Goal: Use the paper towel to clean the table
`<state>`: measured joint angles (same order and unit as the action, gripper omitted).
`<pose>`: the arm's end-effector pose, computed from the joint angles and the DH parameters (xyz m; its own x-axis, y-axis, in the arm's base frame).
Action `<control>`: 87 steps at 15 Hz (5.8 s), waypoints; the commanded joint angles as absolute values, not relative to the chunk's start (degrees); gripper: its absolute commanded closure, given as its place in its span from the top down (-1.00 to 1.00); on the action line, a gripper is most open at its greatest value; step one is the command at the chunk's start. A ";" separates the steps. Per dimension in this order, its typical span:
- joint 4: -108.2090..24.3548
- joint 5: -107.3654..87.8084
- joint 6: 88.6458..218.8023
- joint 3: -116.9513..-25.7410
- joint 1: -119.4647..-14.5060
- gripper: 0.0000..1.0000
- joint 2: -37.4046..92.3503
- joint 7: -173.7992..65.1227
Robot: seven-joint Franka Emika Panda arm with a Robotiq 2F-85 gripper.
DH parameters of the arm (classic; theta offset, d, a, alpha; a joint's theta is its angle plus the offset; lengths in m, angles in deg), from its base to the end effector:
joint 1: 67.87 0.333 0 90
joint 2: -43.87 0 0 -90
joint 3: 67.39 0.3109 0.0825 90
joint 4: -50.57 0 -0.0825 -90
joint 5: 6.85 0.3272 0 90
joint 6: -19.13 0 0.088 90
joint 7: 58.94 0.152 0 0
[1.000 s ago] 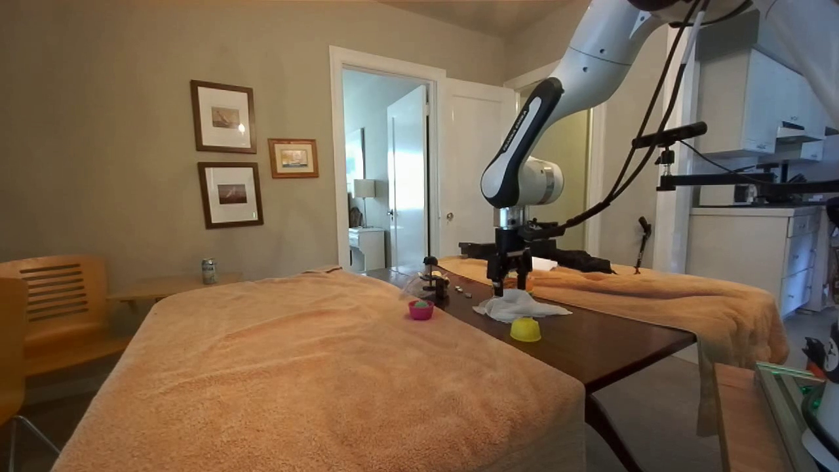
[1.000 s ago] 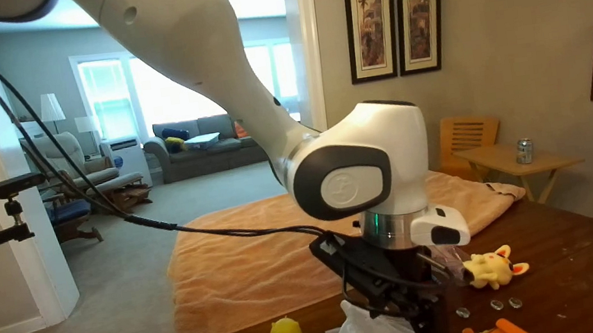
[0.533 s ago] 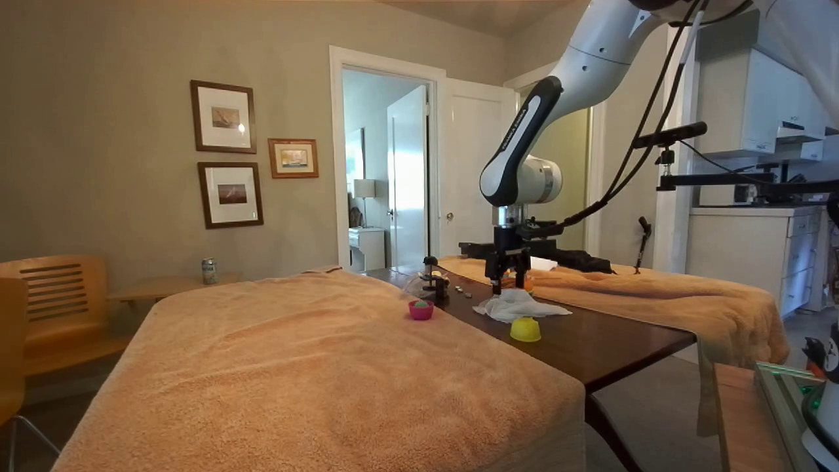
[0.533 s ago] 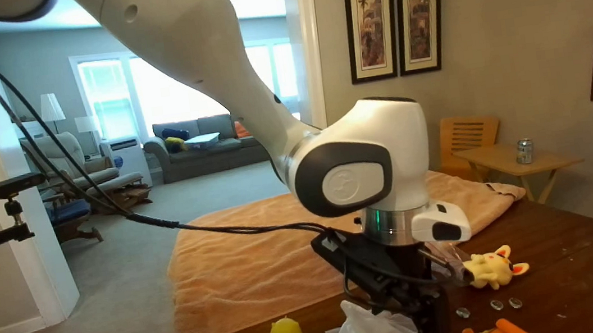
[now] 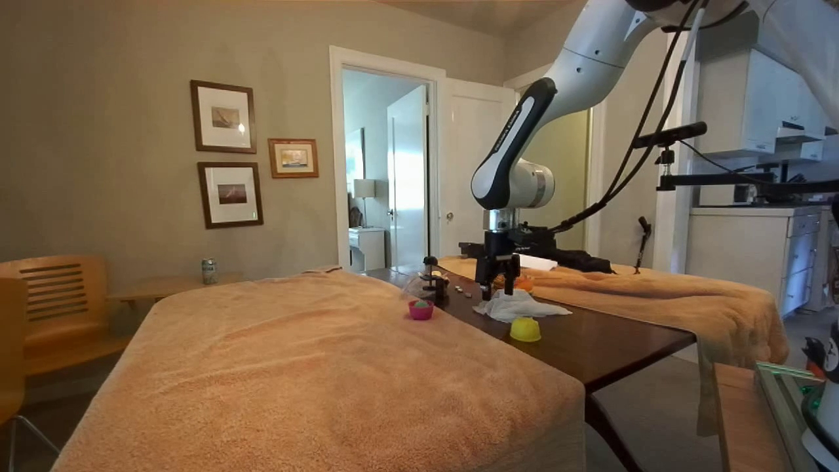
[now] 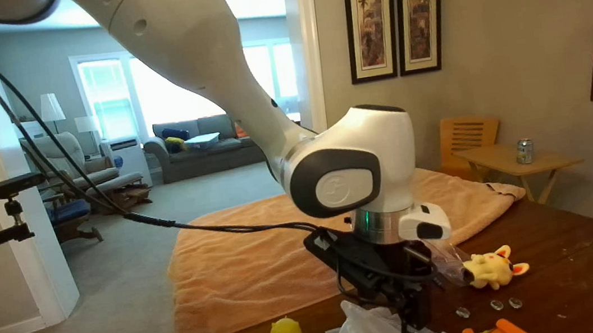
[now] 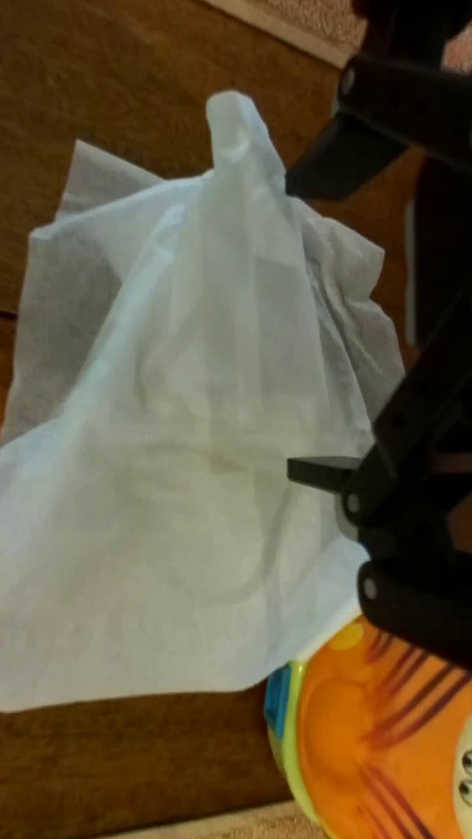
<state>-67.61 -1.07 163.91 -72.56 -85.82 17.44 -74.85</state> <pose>0.5136 -0.2175 0.2050 0.9803 -0.1974 0.0103 -0.1972 -0.9802 -0.0163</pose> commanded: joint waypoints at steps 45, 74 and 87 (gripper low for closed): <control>-66.68 -6.91 165.44 -70.90 -78.47 -0.99 13.39 -74.97; -69.09 -9.70 165.33 -77.53 -81.42 -0.99 14.79 -73.27; -68.33 -13.64 165.49 -75.96 -79.71 -0.99 14.93 -73.58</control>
